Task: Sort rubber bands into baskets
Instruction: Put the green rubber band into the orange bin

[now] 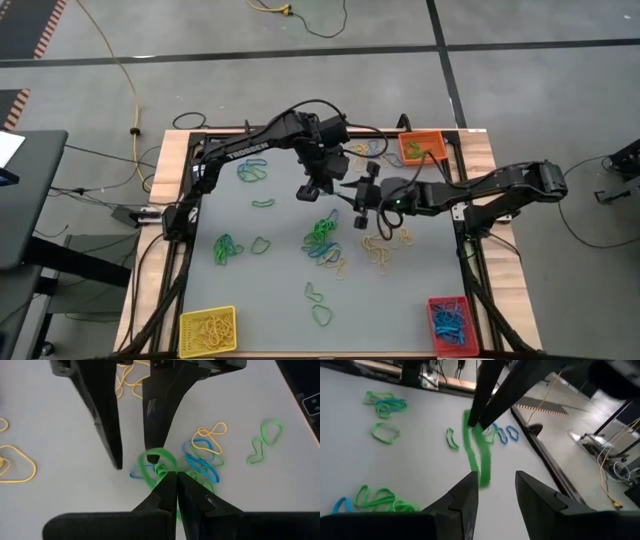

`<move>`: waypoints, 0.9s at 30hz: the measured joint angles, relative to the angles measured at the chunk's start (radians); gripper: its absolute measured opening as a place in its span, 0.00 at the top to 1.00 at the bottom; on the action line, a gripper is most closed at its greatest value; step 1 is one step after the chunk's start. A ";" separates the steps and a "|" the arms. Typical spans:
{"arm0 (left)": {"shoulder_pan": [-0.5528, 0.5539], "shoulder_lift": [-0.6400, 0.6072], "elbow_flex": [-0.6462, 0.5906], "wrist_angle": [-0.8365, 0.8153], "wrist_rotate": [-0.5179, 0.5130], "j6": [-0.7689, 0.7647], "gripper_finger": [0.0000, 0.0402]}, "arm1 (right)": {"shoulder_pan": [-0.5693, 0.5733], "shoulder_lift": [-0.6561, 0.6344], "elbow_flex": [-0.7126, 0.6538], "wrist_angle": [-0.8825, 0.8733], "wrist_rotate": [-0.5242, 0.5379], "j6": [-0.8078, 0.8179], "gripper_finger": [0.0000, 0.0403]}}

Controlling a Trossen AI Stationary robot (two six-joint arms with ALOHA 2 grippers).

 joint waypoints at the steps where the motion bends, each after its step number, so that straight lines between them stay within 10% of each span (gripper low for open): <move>1: 0.000 0.000 0.000 0.000 0.002 0.000 1.00 | 0.001 0.000 0.000 0.008 0.000 -0.002 0.60; 11: 0.000 0.000 0.000 0.016 0.027 0.000 1.00 | 0.001 0.000 0.000 0.012 -0.027 -0.002 0.63; 20: -0.001 0.000 0.000 0.026 0.028 -0.008 1.00 | 0.001 0.000 0.000 0.010 -0.028 -0.003 0.94; 27: -0.001 0.000 0.000 0.018 0.021 -0.029 0.99 | 0.001 0.000 0.000 0.003 -0.007 -0.009 0.95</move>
